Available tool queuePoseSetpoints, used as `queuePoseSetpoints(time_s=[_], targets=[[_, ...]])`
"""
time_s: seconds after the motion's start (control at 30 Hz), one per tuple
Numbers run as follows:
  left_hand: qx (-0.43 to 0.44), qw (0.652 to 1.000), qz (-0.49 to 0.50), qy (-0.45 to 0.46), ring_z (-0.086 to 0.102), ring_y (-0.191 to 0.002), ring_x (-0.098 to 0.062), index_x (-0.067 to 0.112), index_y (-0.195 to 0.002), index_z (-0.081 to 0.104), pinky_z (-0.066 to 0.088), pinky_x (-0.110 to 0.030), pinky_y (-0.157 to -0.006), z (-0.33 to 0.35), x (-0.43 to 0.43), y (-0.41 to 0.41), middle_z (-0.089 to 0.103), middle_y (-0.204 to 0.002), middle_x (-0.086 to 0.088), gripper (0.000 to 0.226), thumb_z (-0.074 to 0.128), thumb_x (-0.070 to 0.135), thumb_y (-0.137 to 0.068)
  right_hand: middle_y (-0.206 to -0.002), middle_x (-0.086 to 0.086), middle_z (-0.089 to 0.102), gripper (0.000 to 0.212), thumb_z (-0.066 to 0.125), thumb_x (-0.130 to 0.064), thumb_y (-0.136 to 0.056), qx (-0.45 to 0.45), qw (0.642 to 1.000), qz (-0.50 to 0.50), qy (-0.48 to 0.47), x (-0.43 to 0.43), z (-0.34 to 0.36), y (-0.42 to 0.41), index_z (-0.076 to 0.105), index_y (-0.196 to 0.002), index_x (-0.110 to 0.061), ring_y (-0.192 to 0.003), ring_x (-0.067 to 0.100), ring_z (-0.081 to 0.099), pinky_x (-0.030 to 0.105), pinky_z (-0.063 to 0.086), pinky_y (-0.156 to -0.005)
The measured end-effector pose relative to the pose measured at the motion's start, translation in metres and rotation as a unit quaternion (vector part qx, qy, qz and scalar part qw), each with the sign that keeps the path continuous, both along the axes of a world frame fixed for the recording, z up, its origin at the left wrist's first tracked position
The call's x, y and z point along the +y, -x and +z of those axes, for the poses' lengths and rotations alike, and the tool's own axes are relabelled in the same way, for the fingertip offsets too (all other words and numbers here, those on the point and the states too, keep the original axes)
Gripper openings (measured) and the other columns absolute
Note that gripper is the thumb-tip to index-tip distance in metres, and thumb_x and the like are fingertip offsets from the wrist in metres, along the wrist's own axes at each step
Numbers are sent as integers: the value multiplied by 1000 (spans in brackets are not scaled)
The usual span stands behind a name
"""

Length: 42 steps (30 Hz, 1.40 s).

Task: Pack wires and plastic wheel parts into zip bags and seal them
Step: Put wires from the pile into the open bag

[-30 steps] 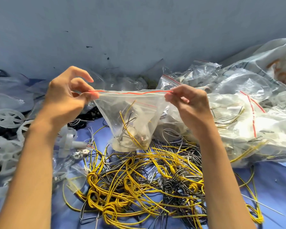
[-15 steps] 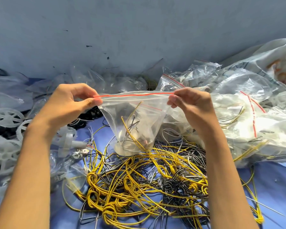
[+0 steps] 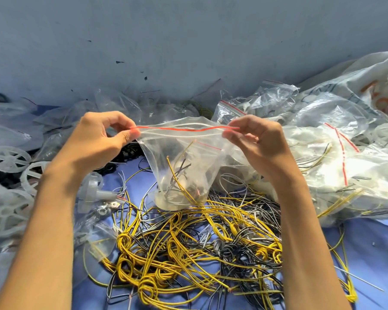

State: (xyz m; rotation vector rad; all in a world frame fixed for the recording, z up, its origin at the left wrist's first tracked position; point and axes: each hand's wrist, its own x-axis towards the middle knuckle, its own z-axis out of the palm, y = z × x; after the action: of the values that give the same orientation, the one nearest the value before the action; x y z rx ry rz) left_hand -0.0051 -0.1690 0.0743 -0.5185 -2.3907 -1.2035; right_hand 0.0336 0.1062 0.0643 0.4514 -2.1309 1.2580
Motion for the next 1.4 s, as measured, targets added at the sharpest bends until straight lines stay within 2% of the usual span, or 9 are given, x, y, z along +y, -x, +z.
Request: queuePoseSetpoints(time_s=[0.17, 0.3, 0.43, 0.6, 0.73, 0.87, 1.07, 1.27, 1.4], targets=[[-25, 997, -66, -24, 50, -62, -17, 23, -77, 68, 38, -22, -61, -5, 1, -1, 65, -75, -2, 9, 71, 17, -83, -73, -8, 67, 22, 70, -6, -82, 9, 1000, 4, 11, -3, -2, 2, 65, -84, -27, -65, -1, 61, 21, 53, -73], [23, 995, -86, -50, 48, -60, -33, 26, -72, 66, 40, -36, -60, -6, 3, 1, 61, -74, -3, 19, 71, 11, -82, -70, -12, 64, 17, 66, -7, -86, 28, 998, -42, -24, -3, -6, 5, 66, -82, -24, -65, 8, 61, 27, 53, -69], [70, 990, -105, -64, 49, -66, -48, 23, -74, 66, 42, -54, -58, -5, 7, 2, 60, -76, -3, 7, 71, 19, -77, -69, -13, 63, 10, 65, -7, -86, 43, 997, -55, -32, -3, -5, 5, 68, -87, -16, -65, 8, 60, 28, 54, -70], [56, 988, -128, -72, 49, -69, -20, 24, -77, 68, 40, -38, -58, -9, 14, 2, 62, -75, 7, 8, 71, 17, -78, -74, -8, 66, 16, 72, -10, -80, 0, 1000, -18, -23, 1, -6, 5, 68, -92, -21, -66, 5, 59, 22, 53, -75], [61, 986, -146, -57, 51, -75, -28, 15, -79, 68, 42, -43, -60, -11, 20, 3, 64, -79, 1, 8, 71, 8, -79, -76, -3, 68, 10, 70, -8, -83, -23, 999, -11, -33, -1, -8, 6, 71, -91, -13, -69, 6, 62, 22, 54, -76], [85, 984, -148, -55, 49, -69, -21, 17, -79, 66, 32, -41, -52, -11, 21, 5, 61, -76, 3, 16, 69, 2, -81, -69, -14, 62, 6, 64, -3, -87, 6, 995, -46, -85, -3, -7, 6, 70, -89, -3, -63, -9, 58, 11, 47, -66], [112, 983, -139, -44, 47, -68, -11, 16, -78, 65, 30, -15, -51, -13, 26, 7, 61, -79, -1, 11, 70, 6, -82, -78, -9, 65, 12, 70, -7, -82, 6, 997, -37, -73, -7, -3, 4, 72, -94, -4, -68, -6, 60, 11, 49, -76], [102, 984, -146, -26, 47, -66, -4, 20, -80, 66, 35, -11, -55, -15, 30, 8, 63, -78, 17, 6, 69, 24, -76, -81, -5, 66, 11, 66, -5, -86, -4, 994, -43, -105, -11, -5, 3, 70, -95, -1, -69, -4, 60, 6, 46, -77], [119, 980, -157, -10, 47, -58, 5, 15, -84, 66, 34, -5, -57, -15, 35, 6, 62, -78, 11, 9, 69, 21, -77, -79, -7, 65, 9, 65, -6, -87, 2, 991, -46, -123, -17, -2, 3, 70, -93, -2, -67, -14, 55, -1, 39, -74]])
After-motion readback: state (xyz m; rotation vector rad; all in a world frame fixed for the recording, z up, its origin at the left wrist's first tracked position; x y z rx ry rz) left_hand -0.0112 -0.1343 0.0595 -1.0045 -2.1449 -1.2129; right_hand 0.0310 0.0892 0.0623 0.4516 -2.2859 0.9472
